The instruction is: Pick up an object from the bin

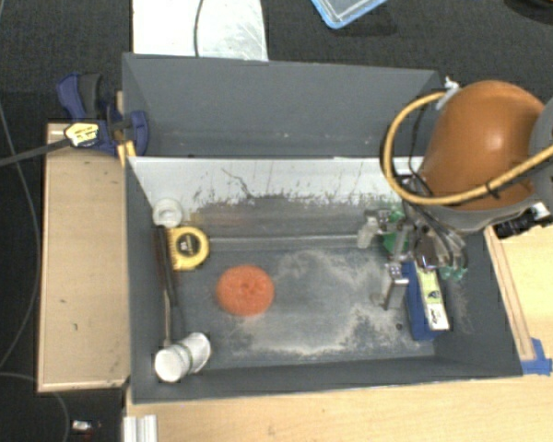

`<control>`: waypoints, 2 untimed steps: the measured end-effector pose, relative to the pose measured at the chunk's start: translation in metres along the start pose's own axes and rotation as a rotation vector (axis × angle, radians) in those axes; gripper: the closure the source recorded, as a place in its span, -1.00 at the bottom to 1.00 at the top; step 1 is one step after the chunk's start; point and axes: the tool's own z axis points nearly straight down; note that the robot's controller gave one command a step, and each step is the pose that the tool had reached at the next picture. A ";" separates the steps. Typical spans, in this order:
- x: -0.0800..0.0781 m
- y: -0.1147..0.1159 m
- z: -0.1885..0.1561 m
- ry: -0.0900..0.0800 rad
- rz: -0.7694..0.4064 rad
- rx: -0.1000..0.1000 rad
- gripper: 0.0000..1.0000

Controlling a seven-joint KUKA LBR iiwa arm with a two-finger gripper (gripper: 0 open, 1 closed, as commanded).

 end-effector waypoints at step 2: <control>0.000 0.063 0.033 -0.007 -0.031 -0.001 -1.00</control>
Offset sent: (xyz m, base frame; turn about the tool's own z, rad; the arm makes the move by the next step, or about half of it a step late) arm 0.0001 0.0590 -0.0323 -0.0264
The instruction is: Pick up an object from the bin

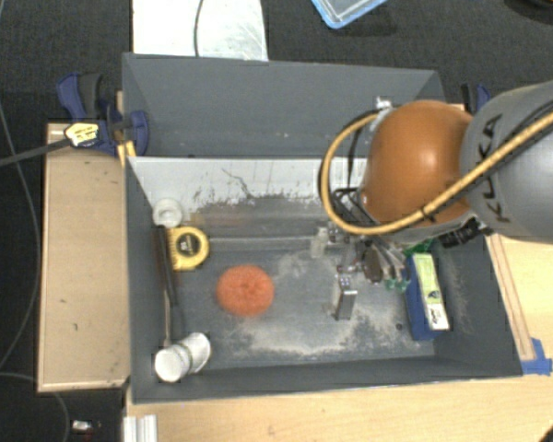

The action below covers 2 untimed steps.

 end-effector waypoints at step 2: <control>-0.037 -0.001 0.029 -0.009 0.025 0.001 -1.00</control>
Offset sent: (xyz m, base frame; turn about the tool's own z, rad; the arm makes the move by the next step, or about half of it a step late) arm 0.0482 -0.0100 -0.0375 0.0460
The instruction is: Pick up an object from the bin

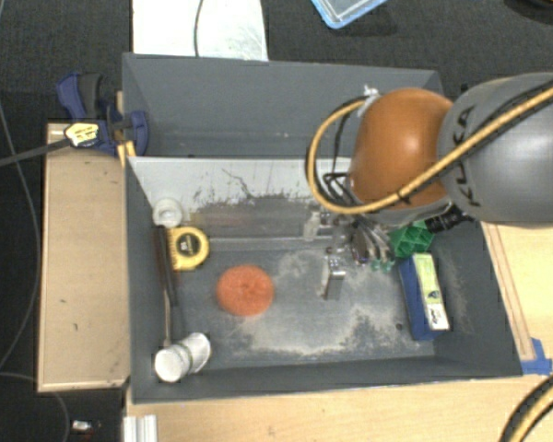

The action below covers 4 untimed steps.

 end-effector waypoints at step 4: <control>-0.016 0.071 0.036 -0.002 -0.030 -0.001 -1.00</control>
Offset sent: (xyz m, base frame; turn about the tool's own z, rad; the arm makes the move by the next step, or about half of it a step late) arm 0.0217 0.0153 -0.0337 0.1817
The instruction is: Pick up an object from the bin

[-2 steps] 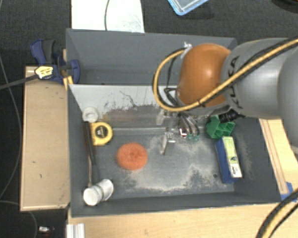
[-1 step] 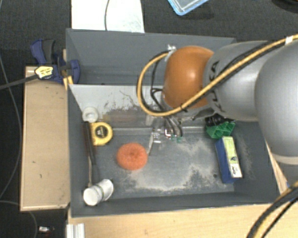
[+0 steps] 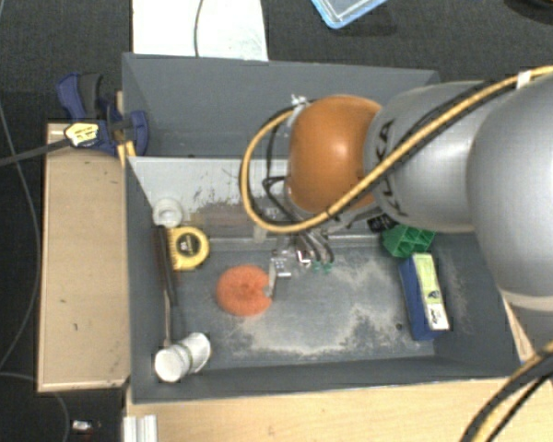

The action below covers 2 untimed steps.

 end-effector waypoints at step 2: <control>0.011 0.017 0.045 -0.003 -0.064 -0.001 -1.00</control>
Offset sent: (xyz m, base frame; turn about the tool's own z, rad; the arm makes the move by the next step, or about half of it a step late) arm -0.0155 0.0136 -0.0613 -0.1262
